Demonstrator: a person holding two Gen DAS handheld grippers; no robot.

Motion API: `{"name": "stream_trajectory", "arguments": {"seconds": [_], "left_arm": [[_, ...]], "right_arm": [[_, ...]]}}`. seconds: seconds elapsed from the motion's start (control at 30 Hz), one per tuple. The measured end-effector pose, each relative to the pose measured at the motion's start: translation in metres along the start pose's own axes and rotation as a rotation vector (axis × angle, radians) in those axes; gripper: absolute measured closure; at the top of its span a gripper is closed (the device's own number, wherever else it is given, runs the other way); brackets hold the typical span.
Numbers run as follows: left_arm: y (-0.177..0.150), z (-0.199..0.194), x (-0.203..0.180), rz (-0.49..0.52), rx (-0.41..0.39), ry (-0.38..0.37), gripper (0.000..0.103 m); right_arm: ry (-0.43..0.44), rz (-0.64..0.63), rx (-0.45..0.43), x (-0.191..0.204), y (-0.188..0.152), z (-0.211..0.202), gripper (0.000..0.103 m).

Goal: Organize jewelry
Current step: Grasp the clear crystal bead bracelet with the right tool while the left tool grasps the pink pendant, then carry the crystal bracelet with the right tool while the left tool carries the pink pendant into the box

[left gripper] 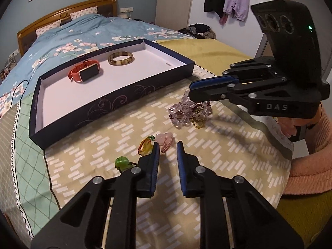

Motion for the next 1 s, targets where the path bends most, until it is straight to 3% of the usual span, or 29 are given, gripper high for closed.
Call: {"name": "stream_trajectory", "arguments": {"seconds": [0.07,0.17,0.7,1.0], "left_arm": [[0.002,0.002,0.003,-0.013,0.003,-0.001,0.095],[0.004,0.005,0.005,-0.025,0.006,0.002,0.100],[0.014,-0.027,0.006,-0.060,-0.096,-0.045,0.100],[0.019,-0.047,0.012,-0.077,-0.149,-0.032,0.100]], "right_arm": [[0.007,0.010,-0.011,-0.002,0.002,-0.003,0.096],[0.021,0.026,-0.034,-0.004,0.005,-0.010,0.096],[0.047,0.069,-0.108,-0.012,0.022,-0.034,0.096],[0.045,0.077,-0.135,-0.018,0.033,-0.040,0.096]]}}
Point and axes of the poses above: each gripper's, at about its wrist camera, not at the fingertips, and z roughly the way its jaws point, x to its left, y to its top, the point moved 5 cm from there along z, roughly the way its jaws point, and after that the axes turned 10 degrees about x, right-handed, at the moved point
